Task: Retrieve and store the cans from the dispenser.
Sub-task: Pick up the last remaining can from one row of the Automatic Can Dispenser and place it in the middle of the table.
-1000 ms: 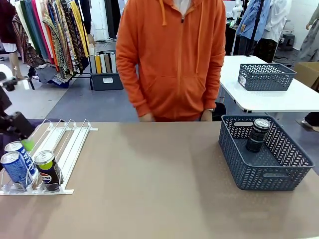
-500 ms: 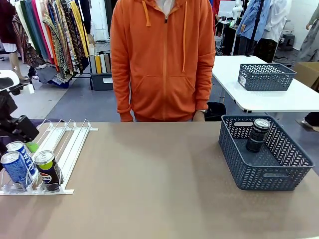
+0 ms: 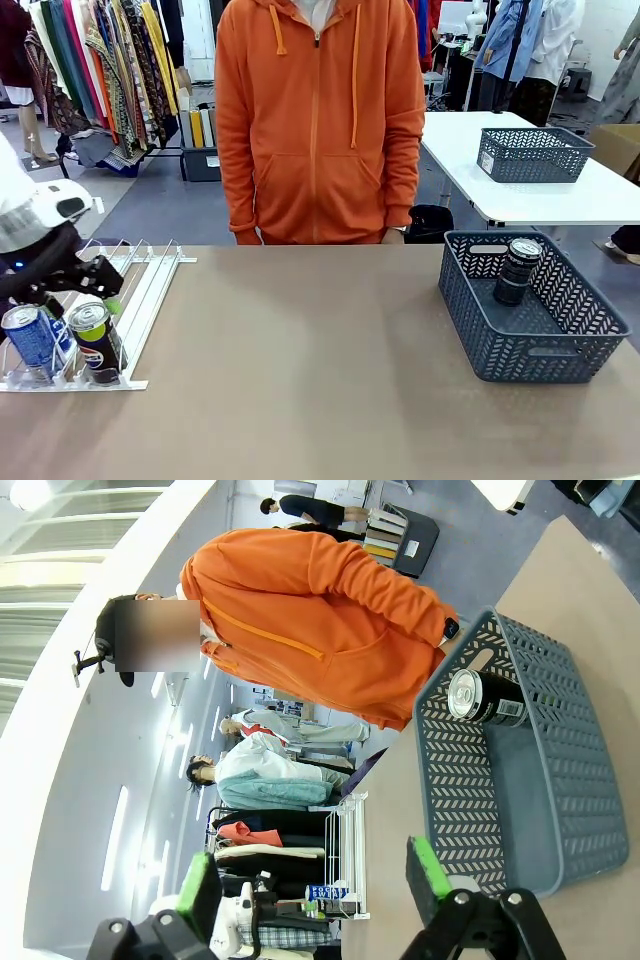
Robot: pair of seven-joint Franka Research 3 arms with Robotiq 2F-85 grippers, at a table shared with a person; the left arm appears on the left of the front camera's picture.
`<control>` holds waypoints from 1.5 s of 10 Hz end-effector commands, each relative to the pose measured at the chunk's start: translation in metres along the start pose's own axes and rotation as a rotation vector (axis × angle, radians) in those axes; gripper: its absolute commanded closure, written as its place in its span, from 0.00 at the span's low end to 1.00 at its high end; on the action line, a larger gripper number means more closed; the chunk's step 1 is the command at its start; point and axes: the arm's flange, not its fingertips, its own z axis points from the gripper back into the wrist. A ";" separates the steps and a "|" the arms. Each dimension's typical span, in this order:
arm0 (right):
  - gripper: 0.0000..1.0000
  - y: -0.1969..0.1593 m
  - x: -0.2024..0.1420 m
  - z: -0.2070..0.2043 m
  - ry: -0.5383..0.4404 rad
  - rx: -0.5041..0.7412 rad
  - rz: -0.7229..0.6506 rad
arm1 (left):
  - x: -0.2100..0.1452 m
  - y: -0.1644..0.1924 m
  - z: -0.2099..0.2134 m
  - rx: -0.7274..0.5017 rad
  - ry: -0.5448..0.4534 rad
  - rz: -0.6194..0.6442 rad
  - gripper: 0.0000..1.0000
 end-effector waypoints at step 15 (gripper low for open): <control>0.00 0.002 0.002 -0.001 -0.007 0.017 0.013 | 0.000 -0.012 -0.036 0.068 0.092 -0.008 1.00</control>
